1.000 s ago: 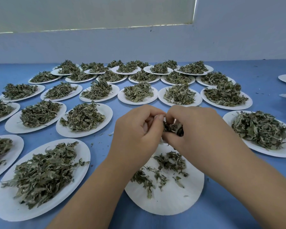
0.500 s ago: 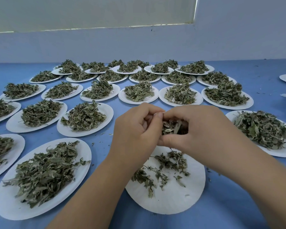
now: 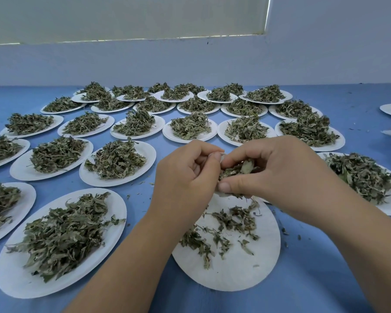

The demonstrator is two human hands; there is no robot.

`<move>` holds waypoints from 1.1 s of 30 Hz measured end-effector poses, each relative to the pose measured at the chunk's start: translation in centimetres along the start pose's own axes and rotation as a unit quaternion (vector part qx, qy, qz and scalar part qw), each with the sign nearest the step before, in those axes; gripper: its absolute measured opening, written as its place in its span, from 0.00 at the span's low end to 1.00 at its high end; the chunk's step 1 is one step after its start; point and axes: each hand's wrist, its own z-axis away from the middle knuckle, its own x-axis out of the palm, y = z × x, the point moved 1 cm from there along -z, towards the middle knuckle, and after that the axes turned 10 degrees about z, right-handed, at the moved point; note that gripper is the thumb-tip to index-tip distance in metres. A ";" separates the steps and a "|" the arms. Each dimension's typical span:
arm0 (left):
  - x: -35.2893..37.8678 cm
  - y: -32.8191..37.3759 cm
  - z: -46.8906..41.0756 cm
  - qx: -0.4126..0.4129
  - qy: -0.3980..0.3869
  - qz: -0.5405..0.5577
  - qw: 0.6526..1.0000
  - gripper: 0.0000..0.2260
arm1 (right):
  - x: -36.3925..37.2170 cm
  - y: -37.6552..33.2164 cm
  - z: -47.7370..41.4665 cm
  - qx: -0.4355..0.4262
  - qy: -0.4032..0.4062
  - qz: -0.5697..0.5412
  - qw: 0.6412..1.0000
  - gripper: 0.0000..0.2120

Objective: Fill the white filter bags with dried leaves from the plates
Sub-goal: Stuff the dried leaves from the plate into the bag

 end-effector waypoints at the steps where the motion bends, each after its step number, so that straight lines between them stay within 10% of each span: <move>1: 0.0 0.0 0.0 0.000 0.003 0.001 1.000 0.06 | -0.2 0.0 0.0 -0.002 -0.013 -0.011 1.000 0.12; 33: 0.0 0.0 0.0 -0.009 -0.003 0.028 1.000 0.06 | 1.1 0.3 0.1 -0.068 0.091 0.100 0.989 0.11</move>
